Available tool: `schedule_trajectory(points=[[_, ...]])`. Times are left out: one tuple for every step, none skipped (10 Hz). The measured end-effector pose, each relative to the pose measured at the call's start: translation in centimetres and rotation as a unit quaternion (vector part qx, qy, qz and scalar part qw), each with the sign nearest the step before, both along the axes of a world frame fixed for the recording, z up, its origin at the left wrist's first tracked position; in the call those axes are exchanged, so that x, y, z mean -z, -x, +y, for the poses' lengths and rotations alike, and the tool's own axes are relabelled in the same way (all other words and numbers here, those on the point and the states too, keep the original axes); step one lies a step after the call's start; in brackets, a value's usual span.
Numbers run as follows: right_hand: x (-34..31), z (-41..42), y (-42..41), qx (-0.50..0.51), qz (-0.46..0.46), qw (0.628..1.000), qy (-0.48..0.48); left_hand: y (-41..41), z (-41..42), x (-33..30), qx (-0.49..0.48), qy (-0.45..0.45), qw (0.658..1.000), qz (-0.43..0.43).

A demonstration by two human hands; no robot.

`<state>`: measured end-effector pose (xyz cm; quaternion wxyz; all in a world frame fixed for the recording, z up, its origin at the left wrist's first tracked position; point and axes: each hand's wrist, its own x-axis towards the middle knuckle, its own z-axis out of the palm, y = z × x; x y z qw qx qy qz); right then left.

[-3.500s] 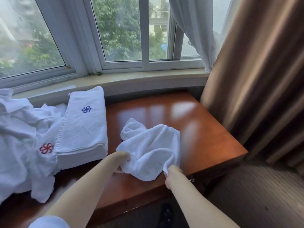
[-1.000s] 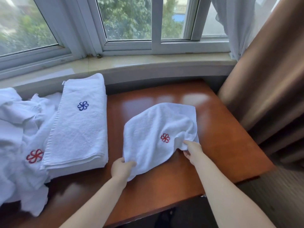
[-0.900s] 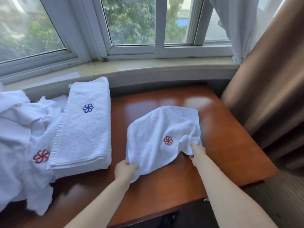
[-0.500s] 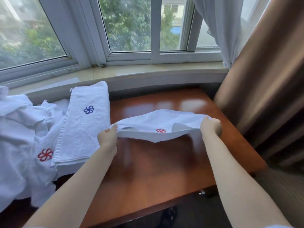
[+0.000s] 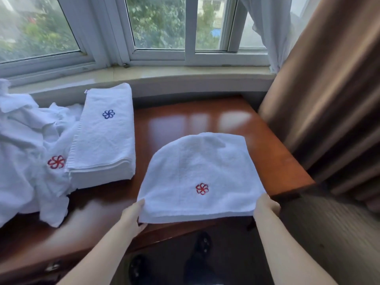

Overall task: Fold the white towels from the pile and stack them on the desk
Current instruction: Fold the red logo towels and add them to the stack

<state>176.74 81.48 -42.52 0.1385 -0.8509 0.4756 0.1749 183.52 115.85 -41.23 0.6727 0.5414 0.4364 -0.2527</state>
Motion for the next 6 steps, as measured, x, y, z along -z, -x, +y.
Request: schedule_trajectory(points=[[1.0, 0.3, 1.2, -0.085, 0.022, 0.996, 0.008, -0.2, -0.1, -0.8, 0.101, 0.003, 0.995, -0.002], [0.9, 0.2, 1.1, 0.371, -0.306, 0.837, -0.262, -1.0, -0.4, -1.8, 0.185, 0.006, 0.983, -0.006], [0.6, 0.8, 1.4, 0.372, -0.332, 0.806, -0.319, -1.2, -0.7, -2.1, 0.253, -0.029, 0.967, -0.023], [1.0, 1.1, 2.6, 0.366, -0.346, 0.809, -0.303, -1.0, -0.6, -1.8, 0.225, -0.060, 0.972, -0.022], [1.6, 0.2, 3.9, 0.387, -0.374, 0.804, -0.251, -0.7, 0.5, -1.7, 0.155, -0.028, 0.987, 0.002], [1.8, -0.1, 4.6, 0.401, -0.400, 0.794, -0.223, 0.0, 1.7, -1.3, 0.126, -0.038, 0.991, -0.004]])
